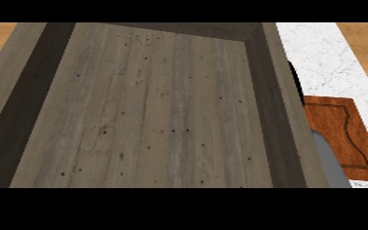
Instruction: Pick the can from the cutting board and place it in the cardboard box
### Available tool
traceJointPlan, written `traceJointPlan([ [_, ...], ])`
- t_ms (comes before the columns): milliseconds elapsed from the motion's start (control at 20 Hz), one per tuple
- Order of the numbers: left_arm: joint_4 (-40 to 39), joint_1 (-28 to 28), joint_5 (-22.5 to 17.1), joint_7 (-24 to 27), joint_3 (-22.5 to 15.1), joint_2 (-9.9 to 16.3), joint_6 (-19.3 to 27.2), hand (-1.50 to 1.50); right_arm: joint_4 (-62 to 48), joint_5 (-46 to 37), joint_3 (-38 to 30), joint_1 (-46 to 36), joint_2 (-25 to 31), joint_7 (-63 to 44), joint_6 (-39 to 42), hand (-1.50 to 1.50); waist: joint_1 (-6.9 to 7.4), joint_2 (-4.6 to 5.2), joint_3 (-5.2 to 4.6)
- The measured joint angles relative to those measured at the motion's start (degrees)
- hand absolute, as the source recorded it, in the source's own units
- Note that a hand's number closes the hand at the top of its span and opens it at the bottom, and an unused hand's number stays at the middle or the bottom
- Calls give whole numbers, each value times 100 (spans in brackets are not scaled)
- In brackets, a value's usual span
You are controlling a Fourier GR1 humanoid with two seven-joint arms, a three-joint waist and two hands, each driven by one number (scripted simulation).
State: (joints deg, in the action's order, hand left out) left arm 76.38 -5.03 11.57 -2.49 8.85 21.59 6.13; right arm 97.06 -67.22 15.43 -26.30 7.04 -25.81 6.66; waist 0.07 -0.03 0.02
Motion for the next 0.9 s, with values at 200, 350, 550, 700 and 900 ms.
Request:
traceJointPlan([
  [200,-132,-131,71,28,9,-1,4,0,-342,336,-77,-703,-405,-155,26,150,37,8,-2],
  [350,-132,-162,103,28,-1,-38,11,0,-823,692,-109,-1263,-558,-380,-248,150,83,16,-3],
  [550,-158,-306,135,-58,-1,-47,-8,0,-1808,1137,-149,-2045,-648,-641,-898,150,133,19,-9],
  [700,-221,-378,173,-57,-21,-77,-6,0,-2385,1612,-59,-2557,-611,-891,-1250,150,144,4,-3],
  [900,-130,-360,173,-54,-61,-105,-61,0,-3585,2089,-326,-3369,-655,-809,-1717,150,250,20,-4],
])
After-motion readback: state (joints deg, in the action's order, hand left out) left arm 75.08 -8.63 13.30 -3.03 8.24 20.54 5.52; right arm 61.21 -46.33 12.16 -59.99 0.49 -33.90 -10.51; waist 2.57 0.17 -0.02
